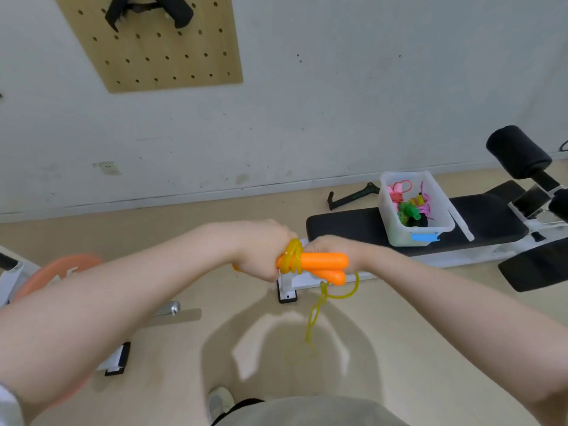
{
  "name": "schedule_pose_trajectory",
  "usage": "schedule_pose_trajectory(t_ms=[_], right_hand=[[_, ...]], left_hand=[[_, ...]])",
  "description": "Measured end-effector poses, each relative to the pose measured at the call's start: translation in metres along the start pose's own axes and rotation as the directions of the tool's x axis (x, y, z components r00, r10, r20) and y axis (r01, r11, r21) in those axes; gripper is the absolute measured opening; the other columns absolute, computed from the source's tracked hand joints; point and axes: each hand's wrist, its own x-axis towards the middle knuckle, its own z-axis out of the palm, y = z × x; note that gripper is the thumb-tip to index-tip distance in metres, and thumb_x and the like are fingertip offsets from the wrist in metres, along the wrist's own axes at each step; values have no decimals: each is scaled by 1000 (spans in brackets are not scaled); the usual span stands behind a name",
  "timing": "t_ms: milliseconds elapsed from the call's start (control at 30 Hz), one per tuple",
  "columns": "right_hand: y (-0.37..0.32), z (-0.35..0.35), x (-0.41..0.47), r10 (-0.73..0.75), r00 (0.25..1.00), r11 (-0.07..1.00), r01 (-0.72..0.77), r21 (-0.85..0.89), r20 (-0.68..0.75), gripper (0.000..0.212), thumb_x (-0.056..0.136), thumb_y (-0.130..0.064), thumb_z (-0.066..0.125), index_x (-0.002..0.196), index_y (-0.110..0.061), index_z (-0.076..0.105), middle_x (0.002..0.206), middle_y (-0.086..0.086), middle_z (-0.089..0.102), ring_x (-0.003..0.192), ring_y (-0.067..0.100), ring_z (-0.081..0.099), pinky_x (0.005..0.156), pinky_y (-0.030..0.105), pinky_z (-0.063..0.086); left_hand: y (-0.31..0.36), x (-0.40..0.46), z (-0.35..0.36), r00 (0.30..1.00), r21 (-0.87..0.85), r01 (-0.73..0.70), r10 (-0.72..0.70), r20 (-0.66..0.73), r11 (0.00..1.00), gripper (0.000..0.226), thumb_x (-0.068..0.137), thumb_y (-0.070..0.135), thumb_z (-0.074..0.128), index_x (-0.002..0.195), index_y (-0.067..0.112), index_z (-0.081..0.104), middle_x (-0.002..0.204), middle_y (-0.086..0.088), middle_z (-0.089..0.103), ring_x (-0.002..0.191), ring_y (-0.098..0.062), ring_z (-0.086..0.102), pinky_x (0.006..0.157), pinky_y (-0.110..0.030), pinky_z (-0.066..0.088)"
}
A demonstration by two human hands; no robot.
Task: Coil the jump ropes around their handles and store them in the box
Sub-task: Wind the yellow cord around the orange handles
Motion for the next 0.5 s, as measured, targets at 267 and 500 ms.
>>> schedule_pose_trajectory(t_ms=[267, 500], right_hand=[[-77, -61, -17, -105, 950, 792, -100, -603, -295, 27, 85, -33, 53, 69, -10, 52, 58, 1, 35, 70, 27, 42, 51, 27, 29], [-97, -28, -27, -63, 914, 885, -133, -445, -400, 14, 95, -15, 39, 86, -11, 50, 94, 16, 57, 82, 29, 50, 64, 29, 32]], left_hand=[[23, 17, 12, 907, 449, 421, -368, -204, 788, 45, 88, 11, 49, 132, 4, 40, 128, -14, 45, 118, -30, 37, 90, -46, 33], [-22, 37, 22, 804, -7, 527, -501, -321, 850, 34, 86, 21, 48, 117, 9, 41, 123, -11, 50, 116, -29, 43, 87, -42, 38]])
